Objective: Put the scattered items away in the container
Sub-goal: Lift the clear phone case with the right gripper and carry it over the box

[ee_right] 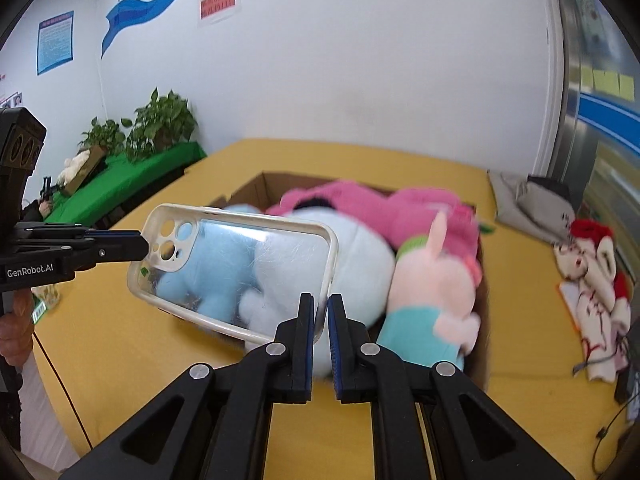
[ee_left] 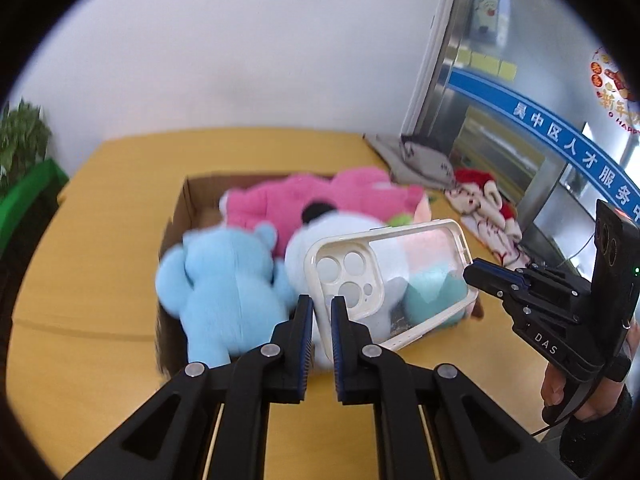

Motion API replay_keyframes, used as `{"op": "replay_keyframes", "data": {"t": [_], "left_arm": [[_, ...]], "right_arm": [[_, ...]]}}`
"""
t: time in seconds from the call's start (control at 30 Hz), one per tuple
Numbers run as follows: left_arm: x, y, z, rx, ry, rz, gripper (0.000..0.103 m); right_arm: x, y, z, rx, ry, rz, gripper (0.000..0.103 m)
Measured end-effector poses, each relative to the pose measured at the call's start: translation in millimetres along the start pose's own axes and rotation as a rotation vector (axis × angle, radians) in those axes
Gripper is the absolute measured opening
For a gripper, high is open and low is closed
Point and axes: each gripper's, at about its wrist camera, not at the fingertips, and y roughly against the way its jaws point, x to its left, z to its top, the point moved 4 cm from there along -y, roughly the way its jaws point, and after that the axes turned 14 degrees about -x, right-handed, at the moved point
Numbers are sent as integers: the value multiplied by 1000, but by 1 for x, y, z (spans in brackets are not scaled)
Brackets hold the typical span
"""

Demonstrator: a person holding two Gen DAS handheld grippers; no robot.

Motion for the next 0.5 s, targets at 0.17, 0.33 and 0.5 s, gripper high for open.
{"op": "replay_keyframes", "data": {"t": [0.17,0.33,0.5], "left_arm": [[-8,-2,65,-97,-55,-4,8],[-14,0,124,-175,-94,-18,8],[-14,-23,158,-180,-147,-19,8]], "right_arm": [[-7,5,67,-106,20,-33,8],[-11,7,128,-186,38,-63,8],[-26,-15,162,-191,16,-77,8]]}}
